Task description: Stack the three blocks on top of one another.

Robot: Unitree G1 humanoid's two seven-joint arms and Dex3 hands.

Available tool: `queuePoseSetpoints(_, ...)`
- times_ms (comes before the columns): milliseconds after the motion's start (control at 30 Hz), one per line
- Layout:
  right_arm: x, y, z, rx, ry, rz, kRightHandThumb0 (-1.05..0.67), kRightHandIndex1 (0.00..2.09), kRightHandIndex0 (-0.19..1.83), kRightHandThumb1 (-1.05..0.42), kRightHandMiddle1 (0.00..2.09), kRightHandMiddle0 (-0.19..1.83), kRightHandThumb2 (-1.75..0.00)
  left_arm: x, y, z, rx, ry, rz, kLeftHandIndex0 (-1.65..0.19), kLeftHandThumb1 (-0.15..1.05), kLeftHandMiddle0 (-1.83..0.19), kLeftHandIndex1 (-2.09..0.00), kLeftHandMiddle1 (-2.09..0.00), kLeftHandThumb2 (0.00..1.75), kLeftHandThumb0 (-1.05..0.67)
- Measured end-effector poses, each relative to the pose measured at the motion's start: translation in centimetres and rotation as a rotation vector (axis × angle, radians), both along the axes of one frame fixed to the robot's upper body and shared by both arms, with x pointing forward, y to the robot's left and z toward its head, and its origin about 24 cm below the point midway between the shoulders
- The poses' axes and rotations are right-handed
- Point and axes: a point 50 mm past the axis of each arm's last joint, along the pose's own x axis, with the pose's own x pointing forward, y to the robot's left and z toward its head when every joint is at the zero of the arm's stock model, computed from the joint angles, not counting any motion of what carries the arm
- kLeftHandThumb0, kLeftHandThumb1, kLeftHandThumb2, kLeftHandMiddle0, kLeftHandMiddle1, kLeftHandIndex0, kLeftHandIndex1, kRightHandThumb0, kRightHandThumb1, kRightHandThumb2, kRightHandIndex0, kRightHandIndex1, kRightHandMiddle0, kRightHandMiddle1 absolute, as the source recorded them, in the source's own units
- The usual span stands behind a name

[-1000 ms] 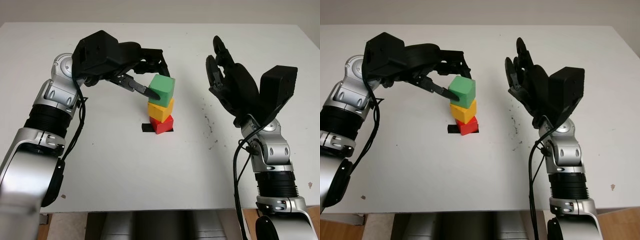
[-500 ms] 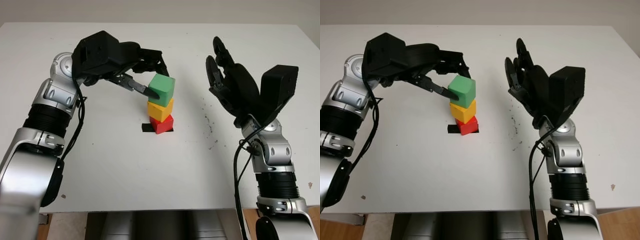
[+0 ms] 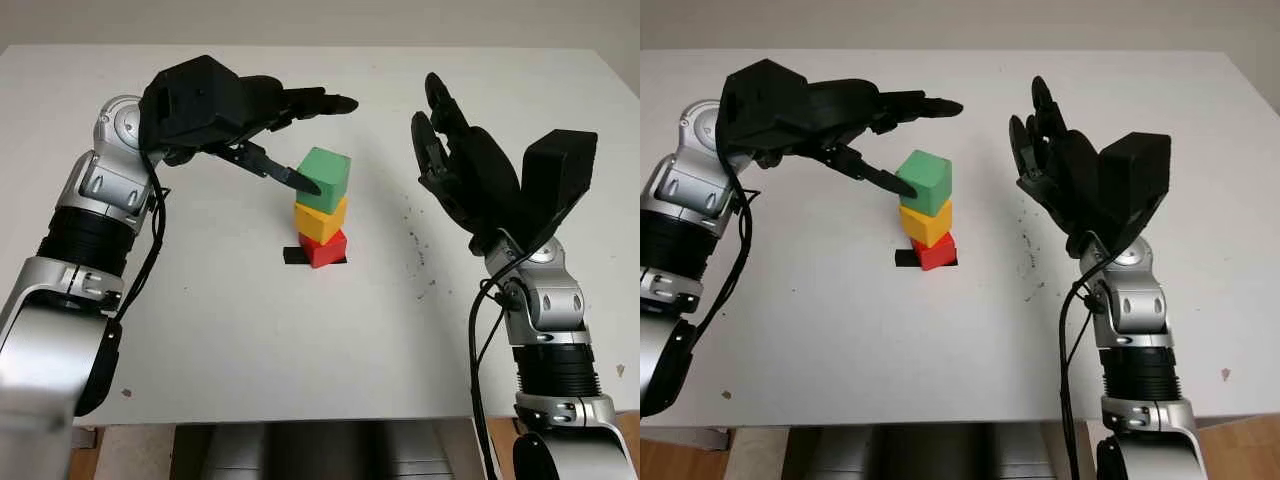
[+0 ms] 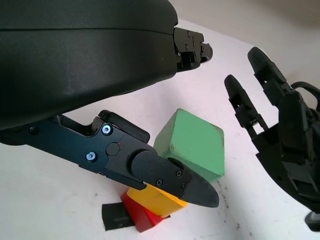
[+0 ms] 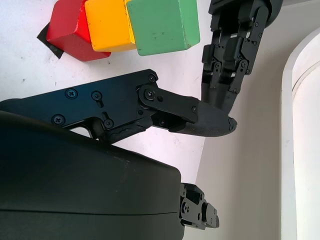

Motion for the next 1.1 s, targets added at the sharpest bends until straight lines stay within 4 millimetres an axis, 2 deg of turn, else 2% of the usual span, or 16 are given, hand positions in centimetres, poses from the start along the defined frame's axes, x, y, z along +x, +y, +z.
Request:
queuePoseSetpoints(133, 0.0, 0.0, 0.0, -0.005, -0.001, -0.002, -0.60, 0.00, -0.19, -1.05, 0.00, -0.19, -0.64, -0.4, 0.2, 0.3, -0.028, -0.004, -0.053, 0.19, 0.91, 0.19, 0.00, 0.00, 0.06, -0.86)
queuePoseSetpoints(233, 0.0, 0.0, 0.0, -0.004, -0.002, -0.003, -0.60, 0.00, -0.19, -1.05, 0.00, -0.19, -0.64, -0.7, 1.5, 0.6, -0.108, -0.003, -0.052, 0.19, 1.01, 0.19, 0.00, 0.00, 0.12, -0.99)
queuePoseSetpoints(367, 0.0, 0.0, -0.1, 0.000, -0.001, -0.002, -0.59, 0.00, -0.19, -1.05, 0.00, -0.19, -0.66, -1.2, 4.3, 0.3, -0.353, -0.020, 0.065, 0.19, 1.05, 0.19, 0.00, 0.00, 0.51, -0.98)
queuePoseSetpoints(467, 0.1, 0.2, -0.6, 0.019, 0.007, 0.001, -0.62, 0.00, -0.19, -1.05, 0.00, -0.19, -0.64, -2.4, 5.7, -1.0, -0.560, -0.036, 0.171, 0.19, 1.05, 0.19, 0.00, 0.00, 0.56, -0.90)
queuePoseSetpoints(600, 0.1, 0.7, -0.9, 0.045, 0.008, 0.009, -0.62, 0.00, -0.19, -1.05, 0.00, -0.19, -0.64, -3.4, 6.7, -3.6, -0.775, -0.004, 0.291, 0.19, 1.05, 0.19, 0.00, 0.00, 0.60, -0.87)
queuePoseSetpoints(667, 0.1, 0.7, -1.0, 0.046, 0.000, 0.010, -0.62, 0.00, -0.19, -1.05, 0.00, -0.19, -0.66, -4.0, 7.1, -4.7, -0.820, -0.004, 0.344, 0.19, 1.05, 0.19, 0.00, 0.00, 0.66, -0.86)
queuePoseSetpoints(800, 0.2, 0.7, -1.3, 0.039, 0.011, 0.014, -0.61, 0.00, -0.19, -1.05, 0.00, -0.19, -0.69, -5.2, 7.4, -6.4, -0.855, -0.014, 0.411, 0.19, 1.05, 0.19, 0.00, 0.00, 0.65, -0.88)
queuePoseSetpoints(1100, 0.5, 0.9, -2.8, 0.078, 0.055, -0.014, -0.61, 0.00, -0.19, -1.05, 0.00, -0.19, -0.69, -6.2, 7.2, -9.6, -0.948, 0.023, 0.463, 0.19, 1.05, 0.19, 0.00, 0.00, 0.66, -0.81)
